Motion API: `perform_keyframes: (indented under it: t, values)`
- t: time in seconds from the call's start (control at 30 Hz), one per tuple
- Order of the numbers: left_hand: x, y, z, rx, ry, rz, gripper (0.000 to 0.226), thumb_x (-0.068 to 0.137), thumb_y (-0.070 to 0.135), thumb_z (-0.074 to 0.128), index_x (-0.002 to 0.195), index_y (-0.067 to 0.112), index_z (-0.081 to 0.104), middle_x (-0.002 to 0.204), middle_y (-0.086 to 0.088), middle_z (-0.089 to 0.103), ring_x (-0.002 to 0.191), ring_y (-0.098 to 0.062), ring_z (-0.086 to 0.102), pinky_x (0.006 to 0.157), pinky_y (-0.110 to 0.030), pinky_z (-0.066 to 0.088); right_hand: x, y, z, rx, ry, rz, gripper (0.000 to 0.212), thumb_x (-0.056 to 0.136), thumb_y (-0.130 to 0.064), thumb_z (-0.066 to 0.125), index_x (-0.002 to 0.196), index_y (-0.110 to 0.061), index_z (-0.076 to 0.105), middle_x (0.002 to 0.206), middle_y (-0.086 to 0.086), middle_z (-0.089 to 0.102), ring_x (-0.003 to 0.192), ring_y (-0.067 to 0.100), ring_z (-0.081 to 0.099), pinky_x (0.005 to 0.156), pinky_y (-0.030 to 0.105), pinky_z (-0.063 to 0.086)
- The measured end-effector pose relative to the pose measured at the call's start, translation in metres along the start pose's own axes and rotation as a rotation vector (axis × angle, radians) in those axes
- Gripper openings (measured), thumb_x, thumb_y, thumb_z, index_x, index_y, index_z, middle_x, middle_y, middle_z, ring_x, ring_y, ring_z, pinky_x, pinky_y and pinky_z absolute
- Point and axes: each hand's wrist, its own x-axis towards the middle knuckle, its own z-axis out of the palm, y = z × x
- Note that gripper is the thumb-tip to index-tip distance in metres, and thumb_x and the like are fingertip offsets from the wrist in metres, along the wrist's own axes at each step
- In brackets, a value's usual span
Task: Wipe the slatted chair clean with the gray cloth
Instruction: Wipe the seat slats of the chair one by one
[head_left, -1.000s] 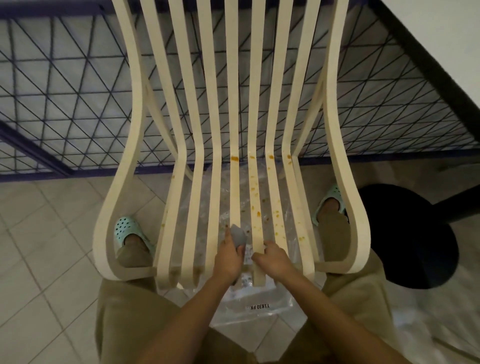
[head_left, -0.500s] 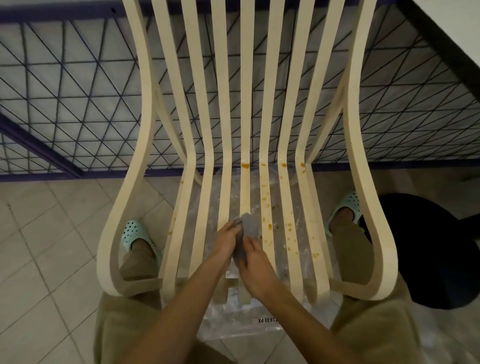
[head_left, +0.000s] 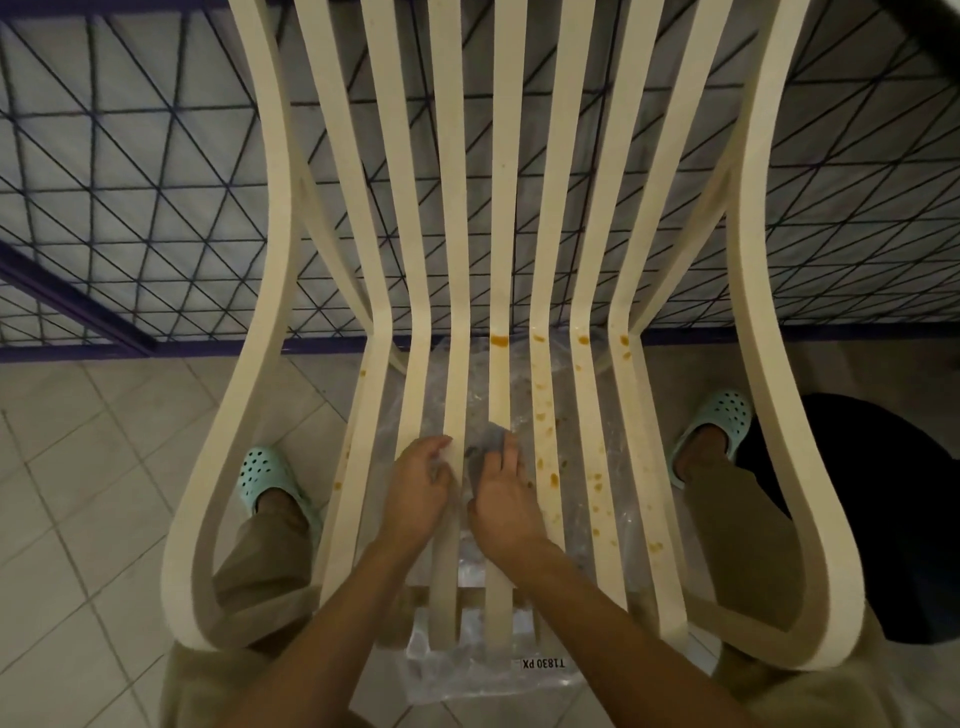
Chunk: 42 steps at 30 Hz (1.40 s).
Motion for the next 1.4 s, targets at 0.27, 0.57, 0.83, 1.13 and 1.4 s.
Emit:
perform_keyframes:
  t: [0.27, 0.57, 0.83, 1.13, 1.4]
  values:
    - [0.014, -0.007, 0.041, 0.006, -0.059, -0.030, 0.047, 0.103, 0.013, 0.036, 0.150, 0.014, 0.028, 0.151, -0.004, 0.037, 0.137, -0.013, 0.036, 0.115, -0.029, 0.029, 0.017, 0.003, 0.017, 0.048, 0.082, 0.017, 0.072, 0.102, -0.010, 0.032, 0.151, -0.010, -0.022, 0.157, 0.009, -0.031, 0.148, 0.027, -0.022, 0.121, 0.038, 0.022]
    - [0.016, -0.017, 0.060, 0.011, 0.053, -0.065, 0.054, 0.101, 0.039, 0.021, 0.153, 0.027, 0.015, 0.134, -0.009, 0.054, 0.096, -0.013, 0.062, 0.084, -0.042, 0.055, 0.048, 0.009, 0.015, -0.023, 0.155, 0.021, 0.087, 0.085, -0.066, -0.013, 0.153, -0.012, -0.017, 0.163, 0.011, -0.014, 0.148, 0.027, 0.019, 0.107, 0.033, 0.041]
    - [0.042, -0.014, 0.059, 0.169, -0.008, -0.114, 0.059, 0.101, 0.044, 0.016, 0.153, 0.031, -0.007, 0.125, -0.009, 0.060, 0.089, -0.020, 0.063, 0.074, -0.039, 0.055, 0.104, 0.005, -0.001, -0.077, 0.108, 0.017, 0.097, 0.093, -0.037, 0.055, 0.153, -0.007, -0.014, 0.161, 0.022, -0.006, 0.141, 0.040, 0.029, 0.111, 0.044, 0.036]
    - [0.050, -0.012, 0.056, 0.173, -0.011, -0.152, 0.060, 0.094, 0.054, 0.007, 0.148, 0.041, -0.014, 0.115, -0.010, 0.062, 0.084, -0.022, 0.063, 0.066, -0.036, 0.054, 0.158, -0.002, -0.020, -0.143, 0.140, 0.038, 0.077, 0.099, -0.019, 0.040, 0.153, -0.004, -0.014, 0.161, 0.023, -0.004, 0.136, 0.039, 0.036, 0.106, 0.044, 0.042]
    - [0.042, -0.011, 0.054, 0.236, -0.024, -0.111, 0.072, 0.102, 0.036, 0.034, 0.149, 0.031, -0.021, 0.095, 0.000, 0.061, 0.067, -0.008, 0.056, 0.061, -0.028, 0.053, 0.176, -0.004, -0.029, -0.171, 0.115, 0.038, 0.082, 0.097, -0.012, 0.045, 0.152, 0.000, -0.015, 0.159, 0.027, -0.007, 0.118, 0.035, 0.055, 0.082, 0.035, 0.054]
